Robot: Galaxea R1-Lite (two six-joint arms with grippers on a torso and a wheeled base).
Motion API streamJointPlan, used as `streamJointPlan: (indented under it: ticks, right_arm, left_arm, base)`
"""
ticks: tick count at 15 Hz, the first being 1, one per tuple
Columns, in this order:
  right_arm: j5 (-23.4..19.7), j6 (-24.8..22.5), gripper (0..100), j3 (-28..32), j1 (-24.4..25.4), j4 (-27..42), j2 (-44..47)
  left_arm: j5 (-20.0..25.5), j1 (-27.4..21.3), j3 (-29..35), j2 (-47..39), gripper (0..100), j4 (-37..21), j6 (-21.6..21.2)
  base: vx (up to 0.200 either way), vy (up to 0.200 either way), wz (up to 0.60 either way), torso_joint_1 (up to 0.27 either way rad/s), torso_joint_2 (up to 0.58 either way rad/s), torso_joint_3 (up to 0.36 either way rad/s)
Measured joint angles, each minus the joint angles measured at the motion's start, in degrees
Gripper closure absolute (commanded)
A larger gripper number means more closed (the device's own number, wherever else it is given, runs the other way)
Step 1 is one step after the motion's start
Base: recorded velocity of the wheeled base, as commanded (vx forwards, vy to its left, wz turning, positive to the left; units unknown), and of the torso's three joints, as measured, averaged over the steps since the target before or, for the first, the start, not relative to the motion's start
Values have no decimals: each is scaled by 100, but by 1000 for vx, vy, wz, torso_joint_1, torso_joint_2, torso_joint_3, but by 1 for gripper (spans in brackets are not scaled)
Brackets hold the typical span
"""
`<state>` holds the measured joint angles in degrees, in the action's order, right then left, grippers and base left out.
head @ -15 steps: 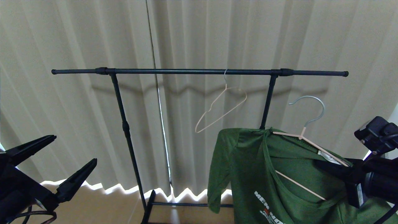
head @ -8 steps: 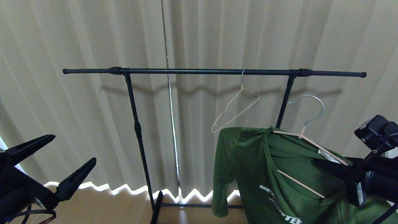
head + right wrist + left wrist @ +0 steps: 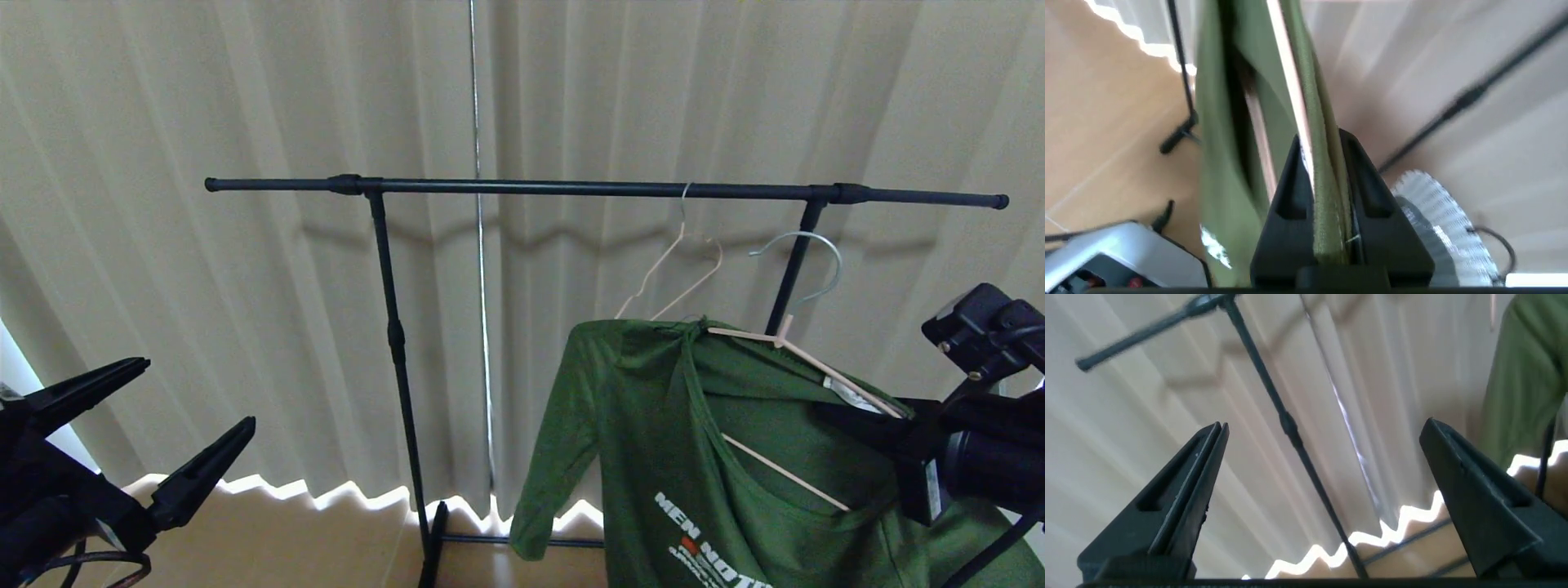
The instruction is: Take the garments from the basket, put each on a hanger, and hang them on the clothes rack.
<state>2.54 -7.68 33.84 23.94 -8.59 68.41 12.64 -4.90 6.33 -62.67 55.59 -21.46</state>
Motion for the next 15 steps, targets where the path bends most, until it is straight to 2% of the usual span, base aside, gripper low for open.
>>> streamJointPlan:
  ticks: [3,15]
  right_arm:
    - [17,256,100,212,146,55,96]
    - [46,271,100,596,350,112,352]
  left_arm:
    - [-4,2,-93,-2,0,9,6]
    - [-6,129,-617,441,0,5,11]
  base:
    - [200,0,0,-4,2,15]
    - [200,0,0,4,2,3]
